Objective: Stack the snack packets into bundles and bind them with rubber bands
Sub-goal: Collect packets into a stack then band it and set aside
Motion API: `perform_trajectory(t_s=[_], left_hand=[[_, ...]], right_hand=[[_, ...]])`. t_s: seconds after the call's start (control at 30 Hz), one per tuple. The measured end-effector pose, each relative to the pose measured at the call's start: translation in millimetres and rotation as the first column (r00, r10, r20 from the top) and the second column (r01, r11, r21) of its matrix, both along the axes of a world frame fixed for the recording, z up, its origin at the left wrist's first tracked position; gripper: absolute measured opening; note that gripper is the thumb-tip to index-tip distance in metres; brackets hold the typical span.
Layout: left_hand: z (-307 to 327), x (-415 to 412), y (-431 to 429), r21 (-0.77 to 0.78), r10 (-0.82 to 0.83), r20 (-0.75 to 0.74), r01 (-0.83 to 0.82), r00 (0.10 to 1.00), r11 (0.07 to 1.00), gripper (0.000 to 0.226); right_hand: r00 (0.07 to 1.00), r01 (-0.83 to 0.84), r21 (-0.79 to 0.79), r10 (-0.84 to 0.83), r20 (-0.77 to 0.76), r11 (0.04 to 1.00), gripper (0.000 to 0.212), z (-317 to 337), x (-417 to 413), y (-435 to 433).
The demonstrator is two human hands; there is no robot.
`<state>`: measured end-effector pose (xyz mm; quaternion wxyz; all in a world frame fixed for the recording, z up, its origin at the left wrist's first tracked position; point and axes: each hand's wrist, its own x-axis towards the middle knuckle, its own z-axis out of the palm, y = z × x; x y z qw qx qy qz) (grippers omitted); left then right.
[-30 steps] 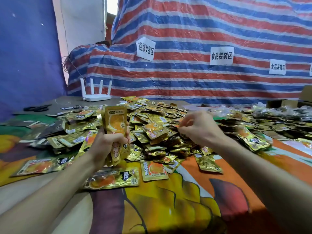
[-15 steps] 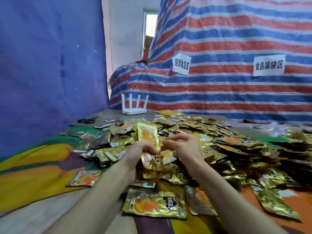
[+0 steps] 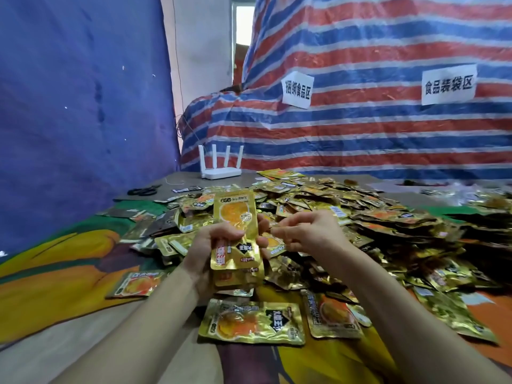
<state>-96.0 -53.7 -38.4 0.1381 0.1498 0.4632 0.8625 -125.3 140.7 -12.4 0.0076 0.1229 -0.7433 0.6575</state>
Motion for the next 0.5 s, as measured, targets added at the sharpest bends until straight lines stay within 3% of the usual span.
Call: perform_trajectory(t_s=[0.13,0.23,0.3,0.37,0.5], left_hand=[[-3.7,-2.6,-0.9,-0.026,0.01,0.007,-0.01,1.0,1.0,0.072],[-6.0,-4.0,-0.9,-0.031,0.033,0.049,-0.032,0.998,0.999,0.049],[-8.0,-4.5,-1.6,-0.044,0.013,0.081,-0.01,0.997,0.999,0.043],[-9.7,-5.0,-1.9,-0.047,-0.011,0.083,0.015,0.997,0.999,0.044],[-14.0,-7.6,-2.4,-0.046,-0.055,0.082,0.059,0.995,0.997,0.061]], right_hand=[[0.999,-0.047,-0.012,0.047,-0.028,0.999,0.009,-1.0,0.8,0.1],[0.996,-0.09,-0.055,0.09,0.004,0.994,0.01,0.6,2.3,0.7],[0.985,-0.136,-0.173,0.152,0.082,0.976,0.011,2.7,2.4,1.8],[0.965,-0.167,-0.272,0.214,0.152,0.948,0.012,4.3,1.5,3.0],[0.934,-0.2,-0.323,0.279,0.222,0.925,0.03,3.1,1.3,0.8]])
